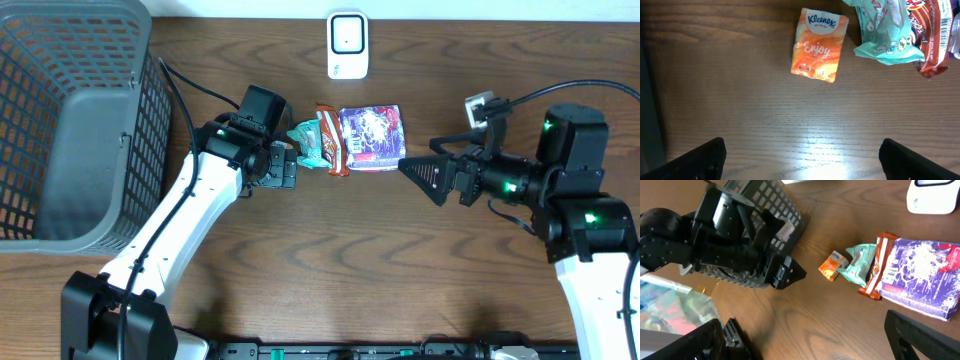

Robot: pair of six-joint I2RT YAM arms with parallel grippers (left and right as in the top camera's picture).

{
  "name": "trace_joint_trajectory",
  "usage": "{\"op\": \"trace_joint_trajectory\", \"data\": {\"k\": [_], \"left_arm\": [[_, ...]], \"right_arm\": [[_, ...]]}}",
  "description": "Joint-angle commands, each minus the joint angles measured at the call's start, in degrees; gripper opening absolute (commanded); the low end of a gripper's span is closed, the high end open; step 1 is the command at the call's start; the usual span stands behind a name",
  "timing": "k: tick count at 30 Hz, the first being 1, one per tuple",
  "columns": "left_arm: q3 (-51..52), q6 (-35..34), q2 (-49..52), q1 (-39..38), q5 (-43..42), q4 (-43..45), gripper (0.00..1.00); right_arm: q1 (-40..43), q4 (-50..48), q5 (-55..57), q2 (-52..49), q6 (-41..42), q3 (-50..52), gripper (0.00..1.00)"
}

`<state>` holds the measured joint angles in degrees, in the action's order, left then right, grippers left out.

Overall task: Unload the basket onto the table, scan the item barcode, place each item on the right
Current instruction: 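Hold the left gripper over the pile and move the right gripper toward it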

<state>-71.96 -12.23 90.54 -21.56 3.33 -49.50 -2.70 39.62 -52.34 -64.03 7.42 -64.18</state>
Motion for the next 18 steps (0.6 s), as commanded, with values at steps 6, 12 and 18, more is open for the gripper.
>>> {"op": "trace_joint_trajectory", "data": {"k": [6, 12, 18], "left_arm": [[-0.3, -0.6, 0.0, -0.1, 0.1, -0.2, 0.98], [-0.3, -0.5, 0.0, -0.1, 0.1, -0.2, 0.98], [-0.3, -0.5, 0.0, -0.1, 0.1, -0.2, 0.98]], "right_arm": [[0.3, 0.6, 6.4, -1.7, 0.9, -1.3, 0.99], [-0.3, 0.6, 18.4, -4.7, 8.4, -0.1, 0.99], [-0.4, 0.7, 19.1, -6.9, 8.4, -0.1, 0.99]]}}
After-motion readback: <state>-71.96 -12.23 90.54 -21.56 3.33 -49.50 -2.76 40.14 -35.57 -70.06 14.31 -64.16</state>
